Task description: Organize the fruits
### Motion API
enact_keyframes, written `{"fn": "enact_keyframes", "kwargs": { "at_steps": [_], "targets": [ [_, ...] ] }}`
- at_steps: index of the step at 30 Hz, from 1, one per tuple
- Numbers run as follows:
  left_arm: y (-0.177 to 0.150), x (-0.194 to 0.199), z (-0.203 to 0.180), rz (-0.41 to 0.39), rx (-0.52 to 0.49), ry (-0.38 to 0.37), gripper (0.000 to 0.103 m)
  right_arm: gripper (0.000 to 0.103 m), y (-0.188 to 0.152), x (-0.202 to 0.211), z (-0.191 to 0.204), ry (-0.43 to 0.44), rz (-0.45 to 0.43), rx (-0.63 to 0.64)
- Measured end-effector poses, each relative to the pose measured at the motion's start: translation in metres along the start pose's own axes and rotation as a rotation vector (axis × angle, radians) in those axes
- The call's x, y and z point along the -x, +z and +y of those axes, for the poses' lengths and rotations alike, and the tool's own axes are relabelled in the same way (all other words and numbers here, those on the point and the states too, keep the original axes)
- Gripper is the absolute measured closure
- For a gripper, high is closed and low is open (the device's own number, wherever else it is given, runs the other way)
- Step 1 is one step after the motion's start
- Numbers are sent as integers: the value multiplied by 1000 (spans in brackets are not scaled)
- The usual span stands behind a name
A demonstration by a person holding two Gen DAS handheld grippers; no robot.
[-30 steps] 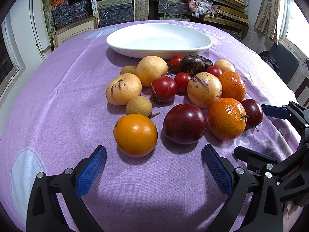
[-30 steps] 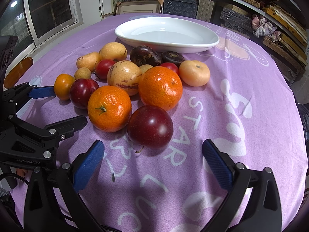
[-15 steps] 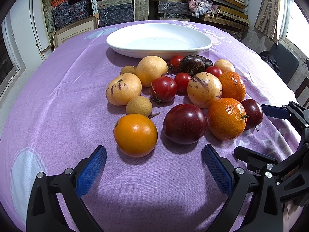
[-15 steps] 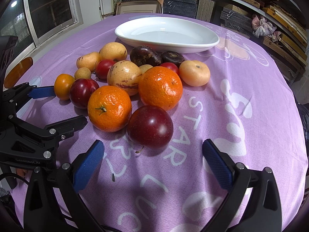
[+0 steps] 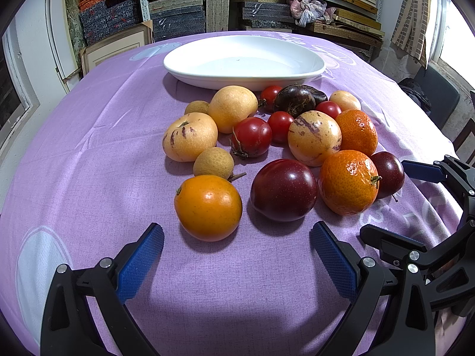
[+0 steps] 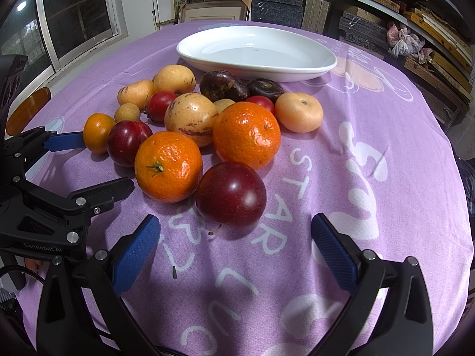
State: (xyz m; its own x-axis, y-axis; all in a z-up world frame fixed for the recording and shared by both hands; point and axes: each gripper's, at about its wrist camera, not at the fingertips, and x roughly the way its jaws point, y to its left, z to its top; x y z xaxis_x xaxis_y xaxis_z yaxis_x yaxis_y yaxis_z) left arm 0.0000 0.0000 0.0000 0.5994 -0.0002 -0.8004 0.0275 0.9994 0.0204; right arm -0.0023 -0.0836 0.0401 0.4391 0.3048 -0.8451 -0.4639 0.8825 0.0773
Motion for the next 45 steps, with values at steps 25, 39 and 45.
{"fn": "enact_keyframes", "kwargs": {
  "at_steps": [25, 39, 45],
  "targets": [
    [0, 0, 0, 0, 0, 0, 3, 4, 0, 0, 0, 0, 0, 1],
    [-1, 4, 9, 7, -15, -73, 3, 4, -9, 9, -5, 40, 1, 16],
    [-8, 11, 31, -17, -29, -71, 3, 4, -18, 29, -30, 146, -79, -81]
  ]
}}
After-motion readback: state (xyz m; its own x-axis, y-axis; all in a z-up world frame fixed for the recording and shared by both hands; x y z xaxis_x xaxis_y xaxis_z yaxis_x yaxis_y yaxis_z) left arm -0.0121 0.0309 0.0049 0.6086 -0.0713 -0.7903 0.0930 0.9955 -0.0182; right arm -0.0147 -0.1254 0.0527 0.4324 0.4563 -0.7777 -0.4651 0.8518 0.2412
